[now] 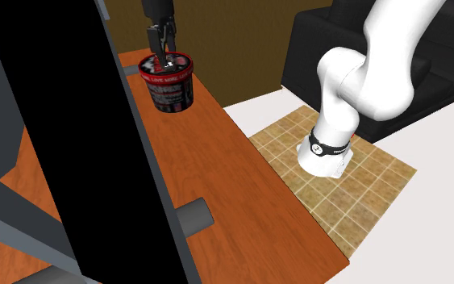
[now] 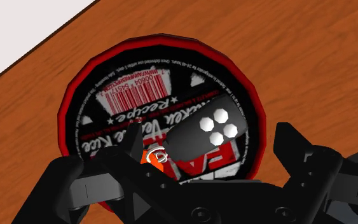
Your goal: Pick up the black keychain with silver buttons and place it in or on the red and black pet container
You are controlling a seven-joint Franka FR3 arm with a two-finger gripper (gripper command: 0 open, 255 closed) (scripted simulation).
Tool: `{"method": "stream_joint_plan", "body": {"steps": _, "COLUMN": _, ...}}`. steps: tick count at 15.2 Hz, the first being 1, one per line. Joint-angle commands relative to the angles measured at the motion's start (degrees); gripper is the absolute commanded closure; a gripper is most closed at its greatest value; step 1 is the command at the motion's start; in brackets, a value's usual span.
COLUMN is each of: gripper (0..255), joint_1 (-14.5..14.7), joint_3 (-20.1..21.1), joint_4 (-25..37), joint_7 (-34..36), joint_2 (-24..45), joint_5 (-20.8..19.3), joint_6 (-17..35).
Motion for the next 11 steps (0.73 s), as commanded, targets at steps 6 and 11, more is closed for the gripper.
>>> {"method": "stream_joint_plan", "body": {"steps": 6, "gripper": 0, "joint_1": 0.12, "joint_3": 0.41, "joint_4": 5.27, "joint_7": 0.27, "joint_2": -1.00, "joint_5": -0.33, "joint_6": -6.19}}
{"method": "stream_joint_plan", "body": {"steps": 11, "gripper": 0, "joint_1": 0.13, "joint_3": 0.41, "joint_4": 5.27, "joint_7": 0.27, "joint_2": -0.99, "joint_5": -0.32, "joint_6": -6.19}}
